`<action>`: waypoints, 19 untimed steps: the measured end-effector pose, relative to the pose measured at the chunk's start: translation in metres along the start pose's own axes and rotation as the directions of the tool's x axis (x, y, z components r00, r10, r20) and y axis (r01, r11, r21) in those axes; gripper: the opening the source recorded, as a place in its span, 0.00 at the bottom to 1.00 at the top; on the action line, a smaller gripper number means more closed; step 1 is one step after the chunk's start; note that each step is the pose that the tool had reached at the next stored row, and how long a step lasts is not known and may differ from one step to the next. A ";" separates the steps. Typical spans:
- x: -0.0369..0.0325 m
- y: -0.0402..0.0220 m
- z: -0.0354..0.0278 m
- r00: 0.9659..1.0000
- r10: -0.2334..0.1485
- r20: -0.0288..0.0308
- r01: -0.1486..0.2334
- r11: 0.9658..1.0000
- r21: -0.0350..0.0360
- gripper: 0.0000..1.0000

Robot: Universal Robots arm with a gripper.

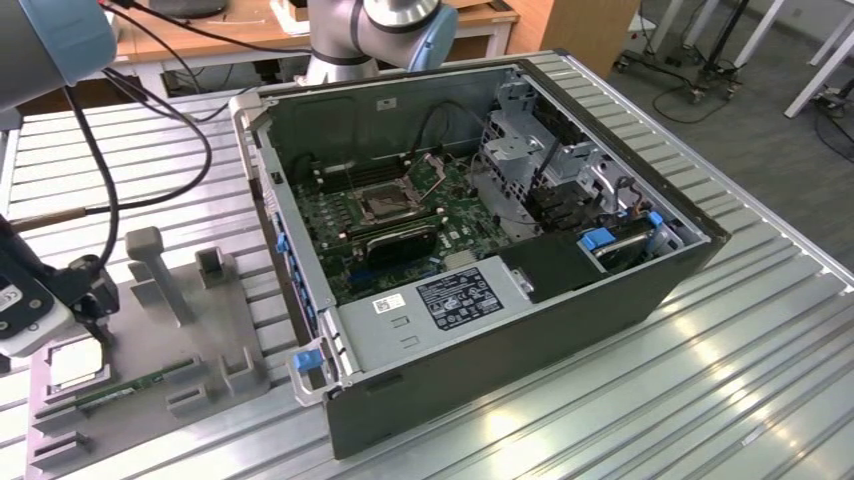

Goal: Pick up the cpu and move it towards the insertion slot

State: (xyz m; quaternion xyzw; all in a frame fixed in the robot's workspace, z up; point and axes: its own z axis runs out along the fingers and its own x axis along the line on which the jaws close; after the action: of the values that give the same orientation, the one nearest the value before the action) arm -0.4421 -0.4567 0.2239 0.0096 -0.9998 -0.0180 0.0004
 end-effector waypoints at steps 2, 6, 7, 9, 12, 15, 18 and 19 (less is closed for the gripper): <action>0.0000 -0.0001 0.0016 1.000 0.000 0.000 0.000 1.000 0.000 0.82; 0.0000 -0.0002 0.0046 1.000 0.000 0.000 0.000 1.000 0.000 0.82; 0.0000 -0.0002 0.0052 1.000 0.000 0.000 0.000 1.000 0.000 0.82; 0.0000 -0.0002 0.0060 1.000 0.000 0.000 0.000 1.000 0.000 0.82; 0.0000 -0.0003 0.0064 1.000 0.000 0.000 0.000 1.000 0.000 0.82; 0.0000 -0.0003 0.0070 1.000 0.000 0.000 0.000 1.000 0.000 0.82; 0.0000 -0.0003 0.0072 1.000 0.000 0.000 0.000 1.000 0.000 0.82; 0.0000 -0.0003 0.0072 1.000 0.000 0.000 0.000 1.000 0.000 0.82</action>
State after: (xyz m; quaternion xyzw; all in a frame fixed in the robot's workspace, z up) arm -0.4421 -0.4567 0.2166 0.0096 -0.9998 -0.0179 0.0005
